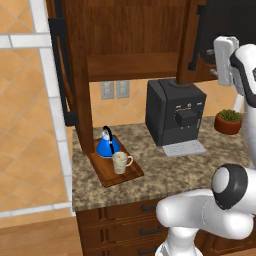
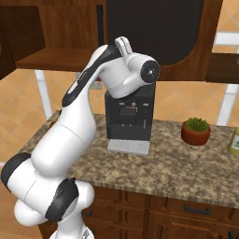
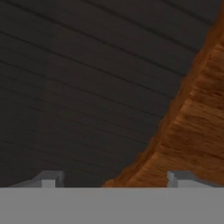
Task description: Pick the kettle from the counter and place it on the tray. Then pick the mug from the cabinet and place it on the tray. Then close the cabinet doors.
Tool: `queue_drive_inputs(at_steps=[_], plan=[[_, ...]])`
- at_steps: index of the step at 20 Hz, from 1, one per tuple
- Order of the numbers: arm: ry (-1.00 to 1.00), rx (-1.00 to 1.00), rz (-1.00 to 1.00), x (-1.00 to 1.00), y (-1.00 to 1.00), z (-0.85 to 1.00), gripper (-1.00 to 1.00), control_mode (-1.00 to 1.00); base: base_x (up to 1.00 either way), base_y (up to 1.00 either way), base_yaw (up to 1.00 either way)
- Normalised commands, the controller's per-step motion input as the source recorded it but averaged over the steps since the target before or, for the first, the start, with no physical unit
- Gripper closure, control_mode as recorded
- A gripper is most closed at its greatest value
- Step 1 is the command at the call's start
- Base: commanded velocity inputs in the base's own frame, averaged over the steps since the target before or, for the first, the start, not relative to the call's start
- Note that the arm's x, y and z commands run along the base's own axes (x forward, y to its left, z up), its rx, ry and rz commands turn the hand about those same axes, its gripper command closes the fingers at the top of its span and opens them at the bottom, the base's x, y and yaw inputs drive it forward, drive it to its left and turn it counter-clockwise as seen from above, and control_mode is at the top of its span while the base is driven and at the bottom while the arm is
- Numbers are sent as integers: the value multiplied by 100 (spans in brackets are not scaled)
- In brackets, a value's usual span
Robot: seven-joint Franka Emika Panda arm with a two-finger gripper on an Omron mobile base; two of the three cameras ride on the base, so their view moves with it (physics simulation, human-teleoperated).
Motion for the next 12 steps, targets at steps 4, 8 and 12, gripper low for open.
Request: queue_drive_inputs(at_steps=[4, 8, 12], plan=[[1, 0, -7, 63, 39, -10, -100, -100, 0, 0, 0], [0, 0, -7, 60, 29, -9, -100, -100, 0, 0, 0], [0, 0, -8, 54, 14, 0, -100, -100, 0, 0, 0]])
